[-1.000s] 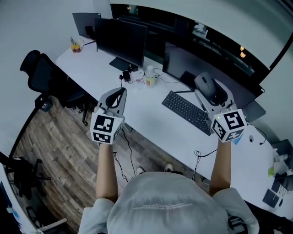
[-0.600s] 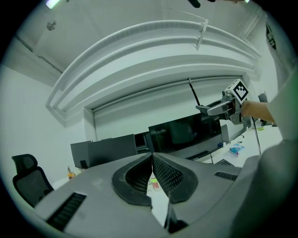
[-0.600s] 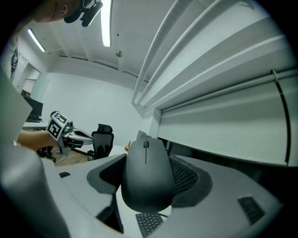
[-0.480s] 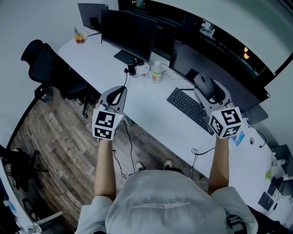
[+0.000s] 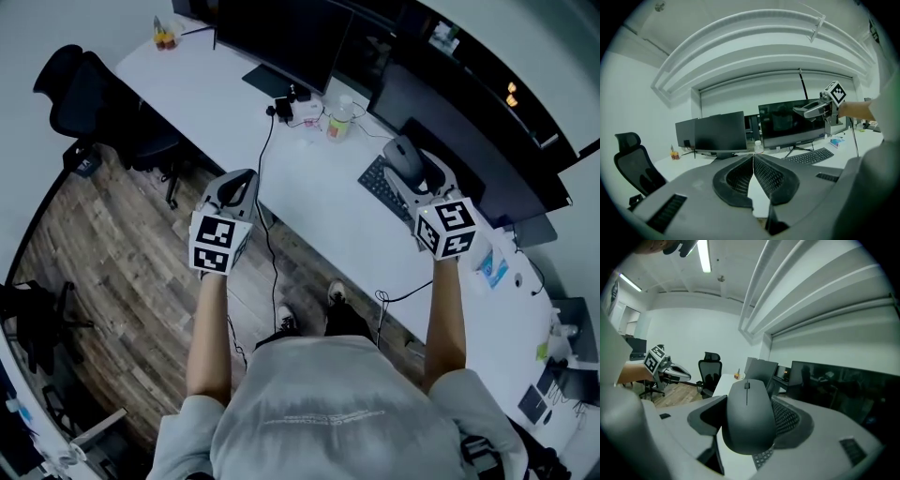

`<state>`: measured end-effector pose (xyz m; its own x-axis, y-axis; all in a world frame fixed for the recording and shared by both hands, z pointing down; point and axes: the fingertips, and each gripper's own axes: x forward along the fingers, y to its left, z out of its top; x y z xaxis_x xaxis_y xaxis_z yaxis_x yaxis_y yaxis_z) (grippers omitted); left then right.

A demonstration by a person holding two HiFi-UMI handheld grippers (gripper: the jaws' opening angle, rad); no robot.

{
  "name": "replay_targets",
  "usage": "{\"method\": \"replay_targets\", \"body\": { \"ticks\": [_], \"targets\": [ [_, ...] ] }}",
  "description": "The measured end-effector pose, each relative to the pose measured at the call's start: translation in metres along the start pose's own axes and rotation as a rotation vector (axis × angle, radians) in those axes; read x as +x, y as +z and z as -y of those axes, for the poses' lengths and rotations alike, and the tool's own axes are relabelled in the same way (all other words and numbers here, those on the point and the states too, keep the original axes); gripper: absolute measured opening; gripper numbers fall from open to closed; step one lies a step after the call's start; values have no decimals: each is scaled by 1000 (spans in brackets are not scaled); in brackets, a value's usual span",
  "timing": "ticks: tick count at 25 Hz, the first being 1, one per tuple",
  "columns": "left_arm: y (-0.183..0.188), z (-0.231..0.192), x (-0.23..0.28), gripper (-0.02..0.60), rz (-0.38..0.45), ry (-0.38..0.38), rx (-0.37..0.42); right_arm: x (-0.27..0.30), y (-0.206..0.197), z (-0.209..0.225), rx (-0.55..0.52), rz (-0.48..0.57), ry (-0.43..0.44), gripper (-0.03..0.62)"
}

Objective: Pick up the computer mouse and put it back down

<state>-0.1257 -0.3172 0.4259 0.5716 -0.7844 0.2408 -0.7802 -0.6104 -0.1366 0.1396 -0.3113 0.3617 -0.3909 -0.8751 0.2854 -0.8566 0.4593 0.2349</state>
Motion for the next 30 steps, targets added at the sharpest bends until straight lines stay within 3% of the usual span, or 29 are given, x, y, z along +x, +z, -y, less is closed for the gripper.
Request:
{"method": "replay_targets", "body": {
  "ticks": [9,18,24,30],
  "targets": [
    [-53,-23,31,14,-96,60,-96,94,-62,-18,-13,-102,168,293],
    [-90,-29,70,14,-198,96,-154,187,-167,-40,26,-273,336,292],
    [-115,-27,85,14,-260,98,-182,233,-232,-56,21,-391,388,291],
    [-141,-25,82,14,-310,105,-214,261,-264,-80,-23,-448,422,291]
  ]
}}
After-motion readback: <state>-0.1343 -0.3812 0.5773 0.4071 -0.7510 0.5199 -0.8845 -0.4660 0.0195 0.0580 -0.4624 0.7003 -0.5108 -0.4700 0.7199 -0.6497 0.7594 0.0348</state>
